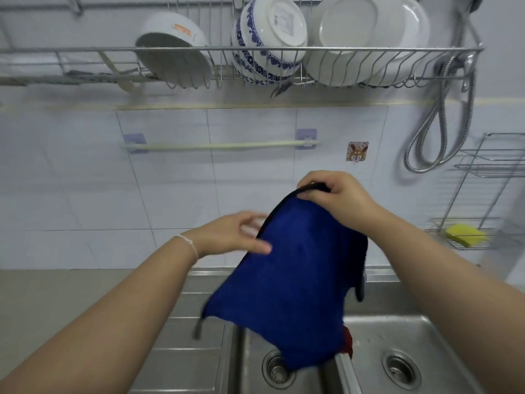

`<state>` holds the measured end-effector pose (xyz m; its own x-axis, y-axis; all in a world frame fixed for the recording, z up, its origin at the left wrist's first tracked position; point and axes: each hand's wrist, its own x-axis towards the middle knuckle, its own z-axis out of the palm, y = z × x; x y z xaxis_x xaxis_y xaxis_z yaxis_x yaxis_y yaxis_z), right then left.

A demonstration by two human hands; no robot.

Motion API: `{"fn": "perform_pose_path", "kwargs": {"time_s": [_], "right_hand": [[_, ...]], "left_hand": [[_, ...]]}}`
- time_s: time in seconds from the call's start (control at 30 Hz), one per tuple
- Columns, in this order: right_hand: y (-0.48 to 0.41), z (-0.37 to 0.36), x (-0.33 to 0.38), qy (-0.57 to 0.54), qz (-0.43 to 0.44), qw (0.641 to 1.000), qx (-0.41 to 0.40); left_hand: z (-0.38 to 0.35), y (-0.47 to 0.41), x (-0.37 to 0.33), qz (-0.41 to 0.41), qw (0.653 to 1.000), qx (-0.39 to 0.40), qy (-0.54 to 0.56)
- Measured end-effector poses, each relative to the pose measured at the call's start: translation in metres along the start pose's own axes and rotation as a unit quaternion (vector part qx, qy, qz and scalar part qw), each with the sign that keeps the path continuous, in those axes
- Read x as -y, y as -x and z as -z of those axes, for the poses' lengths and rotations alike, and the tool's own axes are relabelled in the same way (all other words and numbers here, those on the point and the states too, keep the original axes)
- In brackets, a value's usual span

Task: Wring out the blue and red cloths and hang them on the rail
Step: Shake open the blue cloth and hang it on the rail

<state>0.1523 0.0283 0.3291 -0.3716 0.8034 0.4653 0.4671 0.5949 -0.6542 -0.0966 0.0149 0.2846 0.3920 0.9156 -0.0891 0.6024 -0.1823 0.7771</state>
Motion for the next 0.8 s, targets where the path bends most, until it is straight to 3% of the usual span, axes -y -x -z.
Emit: {"fn": "perform_pose_path", "kwargs": {"time_s": [0.1, 0.23, 0.33, 0.5, 0.57, 0.63, 0.73, 0.8], "right_hand": [[-0.003, -0.022, 0.010, 0.003, 0.040, 0.998, 0.044], [0.014, -0.023, 0.003, -0.047, -0.012, 0.999, 0.002], [0.043, -0.017, -0.020, -0.147, -0.115, 0.980, 0.069], [0.079, -0.031, -0.072, 0.026, -0.202, 0.963, 0.178], [0.080, -0.034, -0.084, 0.004, -0.221, 0.960, 0.173], [0.072, -0.030, -0.090, 0.001, -0.211, 0.971, 0.115], [0.046, -0.014, -0.079, 0.100, -0.146, 0.984, 0.026], [0.026, 0.008, -0.058, 0.161, -0.078, 0.984, -0.007]], "left_hand": [[-0.015, -0.014, -0.042, -0.121, 0.980, -0.083, 0.136], [-0.021, -0.026, -0.063, -0.110, 0.979, -0.153, 0.080], [-0.022, -0.026, -0.067, -0.132, 0.959, -0.245, 0.057], [-0.016, -0.022, -0.062, -0.112, 0.944, -0.301, 0.080], [-0.010, -0.021, -0.055, -0.097, 0.948, -0.292, 0.085], [-0.004, -0.015, -0.046, -0.063, 0.970, -0.223, 0.074], [0.019, 0.001, -0.028, -0.005, 0.992, -0.096, 0.080], [0.039, 0.010, -0.018, -0.030, 0.989, -0.095, 0.108]]}}
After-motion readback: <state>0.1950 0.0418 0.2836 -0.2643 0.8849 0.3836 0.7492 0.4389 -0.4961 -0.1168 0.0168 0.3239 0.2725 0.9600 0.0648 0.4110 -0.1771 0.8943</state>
